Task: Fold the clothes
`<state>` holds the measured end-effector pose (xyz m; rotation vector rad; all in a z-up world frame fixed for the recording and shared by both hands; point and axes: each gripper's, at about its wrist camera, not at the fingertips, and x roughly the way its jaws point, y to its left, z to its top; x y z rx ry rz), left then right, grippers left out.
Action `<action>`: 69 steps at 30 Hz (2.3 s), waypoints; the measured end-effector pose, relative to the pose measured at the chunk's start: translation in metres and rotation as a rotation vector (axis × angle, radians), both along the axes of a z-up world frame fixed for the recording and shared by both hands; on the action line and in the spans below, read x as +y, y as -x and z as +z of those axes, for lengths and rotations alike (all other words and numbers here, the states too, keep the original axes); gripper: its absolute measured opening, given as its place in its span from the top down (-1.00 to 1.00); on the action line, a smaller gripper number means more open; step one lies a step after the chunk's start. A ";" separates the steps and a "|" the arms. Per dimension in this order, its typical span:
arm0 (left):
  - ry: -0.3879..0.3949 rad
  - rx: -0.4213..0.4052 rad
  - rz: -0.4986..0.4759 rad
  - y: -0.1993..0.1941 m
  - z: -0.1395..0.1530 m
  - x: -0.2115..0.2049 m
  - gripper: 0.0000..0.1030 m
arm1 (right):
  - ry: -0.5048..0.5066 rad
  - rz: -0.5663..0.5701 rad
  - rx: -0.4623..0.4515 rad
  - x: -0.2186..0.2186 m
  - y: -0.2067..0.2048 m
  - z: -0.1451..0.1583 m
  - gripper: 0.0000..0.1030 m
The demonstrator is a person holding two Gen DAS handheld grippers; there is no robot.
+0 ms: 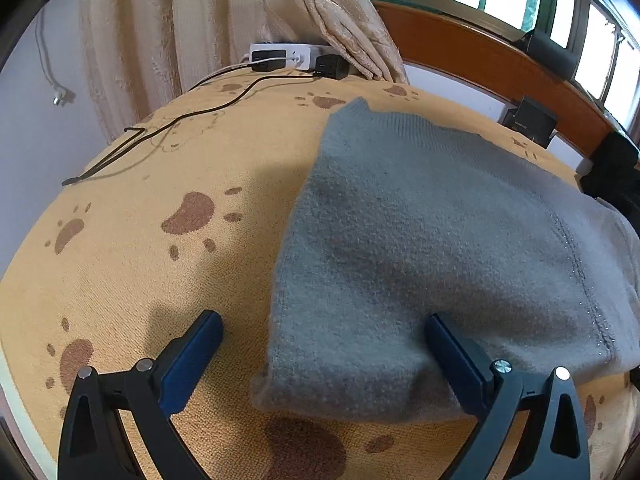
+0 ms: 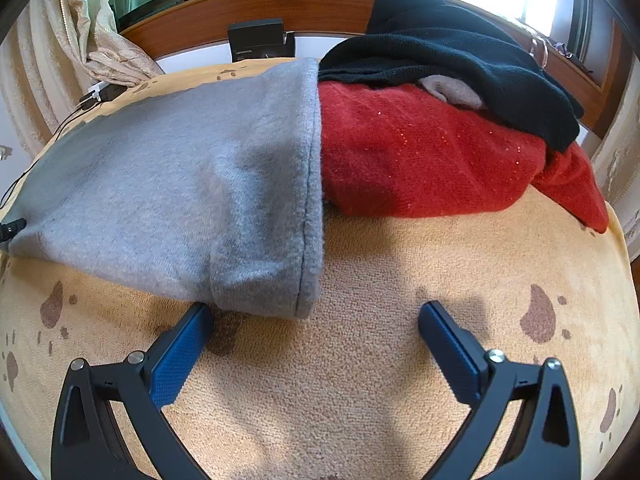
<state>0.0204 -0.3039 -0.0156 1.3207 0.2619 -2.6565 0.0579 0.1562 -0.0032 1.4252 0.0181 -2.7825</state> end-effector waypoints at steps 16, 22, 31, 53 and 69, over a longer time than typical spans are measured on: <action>0.065 0.227 -0.152 -0.026 0.094 0.029 -1.00 | 0.004 0.001 0.000 0.002 0.000 -0.001 -1.00; 0.029 0.166 -0.213 0.008 0.071 0.046 -1.00 | 0.014 -0.005 0.007 0.003 -0.001 0.000 -1.00; -0.030 0.062 -0.188 0.038 0.007 0.041 -1.00 | 0.289 0.003 0.181 0.027 -0.026 0.037 -0.84; -0.039 0.053 -0.197 0.039 0.007 0.039 -1.00 | 0.105 0.012 0.075 0.027 -0.009 0.013 0.86; -0.035 0.052 -0.197 0.038 0.007 0.040 -1.00 | 0.086 0.039 0.089 0.016 -0.014 0.024 0.63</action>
